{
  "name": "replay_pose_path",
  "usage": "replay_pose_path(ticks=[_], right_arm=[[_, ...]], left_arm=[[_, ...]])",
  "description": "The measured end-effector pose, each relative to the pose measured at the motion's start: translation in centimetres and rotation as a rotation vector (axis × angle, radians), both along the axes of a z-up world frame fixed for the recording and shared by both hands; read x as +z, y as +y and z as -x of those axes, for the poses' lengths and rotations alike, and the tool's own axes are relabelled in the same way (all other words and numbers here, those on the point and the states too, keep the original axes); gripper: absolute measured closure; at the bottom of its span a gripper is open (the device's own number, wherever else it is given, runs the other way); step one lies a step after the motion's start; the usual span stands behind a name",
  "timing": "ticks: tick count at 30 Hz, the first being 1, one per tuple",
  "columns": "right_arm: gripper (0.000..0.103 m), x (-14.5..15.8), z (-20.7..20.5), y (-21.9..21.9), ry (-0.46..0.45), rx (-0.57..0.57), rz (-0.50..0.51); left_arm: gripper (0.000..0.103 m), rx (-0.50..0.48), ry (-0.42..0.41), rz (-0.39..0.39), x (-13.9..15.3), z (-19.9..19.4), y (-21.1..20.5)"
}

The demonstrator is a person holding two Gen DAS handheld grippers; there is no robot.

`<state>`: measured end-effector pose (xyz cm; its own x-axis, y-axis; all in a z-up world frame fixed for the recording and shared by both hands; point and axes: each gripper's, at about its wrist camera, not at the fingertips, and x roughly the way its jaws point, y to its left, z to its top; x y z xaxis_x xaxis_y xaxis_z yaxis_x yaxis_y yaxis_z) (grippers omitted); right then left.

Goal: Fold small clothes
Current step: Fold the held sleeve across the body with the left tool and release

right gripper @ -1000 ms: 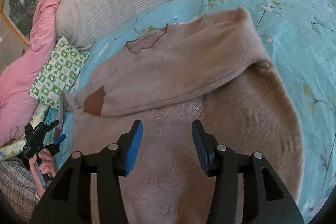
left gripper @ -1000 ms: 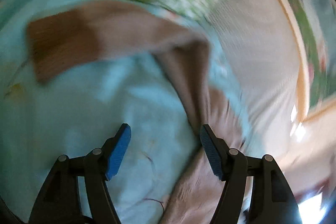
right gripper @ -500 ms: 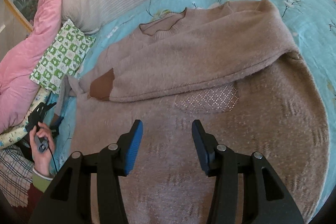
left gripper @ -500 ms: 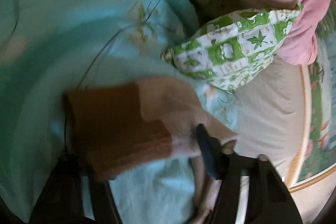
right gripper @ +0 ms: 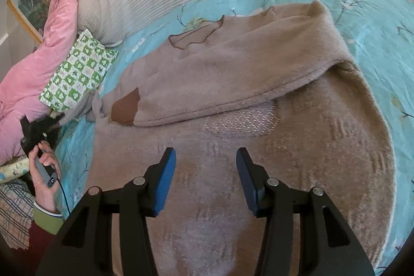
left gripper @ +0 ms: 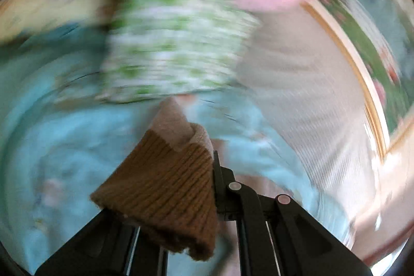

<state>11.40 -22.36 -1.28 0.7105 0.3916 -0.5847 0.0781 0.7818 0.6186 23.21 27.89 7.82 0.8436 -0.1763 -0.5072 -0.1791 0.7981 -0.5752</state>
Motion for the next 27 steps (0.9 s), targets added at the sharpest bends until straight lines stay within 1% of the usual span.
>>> replay_pose_path(ticks=[2, 3, 4, 5, 6, 9, 11, 15, 18, 21, 22, 23, 24, 25, 26, 27], right_arm=[[0.053, -0.1, 0.4, -0.5, 0.0, -0.01, -0.002], [0.053, -0.2, 0.6, -0.8, 0.001, -0.015, -0.005], [0.053, -0.3, 0.8, -1.0, 0.001, -0.02, -0.008], [0.053, -0.4, 1.0, -1.4, 0.002, -0.028, -0.012], [0.053, -0.5, 1.3, -1.7, 0.002, -0.036, -0.015], [0.053, -1.0, 1.9, -2.8, 0.005, -0.061, -0.027], [0.053, -1.2, 2.3, -3.5, 0.009, -0.077, -0.032], [0.053, -1.7, 2.7, -4.9, 0.01, -0.104, -0.047], [0.053, -1.9, 3.0, -5.8, 0.007, -0.129, -0.055], [0.053, -2.2, 3.0, -6.8, 0.012, -0.156, -0.063], [0.053, -2.3, 3.0, -7.1, 0.014, -0.162, -0.067], [0.053, -2.3, 3.0, -7.4, 0.016, -0.169, -0.074], [0.053, -2.3, 2.9, -7.6, 0.016, -0.174, -0.082], [0.053, -2.3, 2.8, -7.8, 0.017, -0.178, -0.085], [0.053, -2.2, 2.7, -7.8, 0.018, -0.182, -0.084], [0.052, -2.2, 2.5, -7.9, 0.019, -0.184, -0.082]], left_arm=[[0.097, -0.12, -0.039, -0.083, 1.9, -0.9, -5.0], [0.097, -0.166, -0.051, -0.113, 2.4, -1.2, -6.9], [0.097, -0.231, -0.063, -0.152, 2.9, -1.6, -9.5], [0.097, -0.278, -0.07, -0.18, 3.2, -2.0, -11.7], [0.097, -0.351, -0.079, -0.213, 3.4, -2.2, -14.6], [0.097, -0.517, -0.082, -0.294, 3.3, -2.7, -21.9], [0.097, -0.626, -0.076, -0.337, 2.6, -3.0, -26.7], [0.097, -0.786, -0.063, -0.41, 0.7, -2.3, -34.3], [0.097, -0.87, -0.019, -0.447, -1.8, -2.4, -38.9], [0.095, -0.91, 0.056, -0.488, -4.7, -2.8, -41.3], [0.092, -0.915, 0.077, -0.496, -5.5, -2.5, -41.5], [0.091, -0.917, 0.099, -0.503, -6.3, -2.4, -41.6], [0.084, -0.92, 0.112, -0.497, -6.6, -2.2, -40.9], [0.07, -0.925, 0.125, -0.483, -6.9, -2.1, -40.5], [0.061, -0.924, 0.134, -0.474, -7.1, -1.9, -39.8], [0.046, -0.914, 0.135, -0.476, -6.9, -1.5, -38.9]])
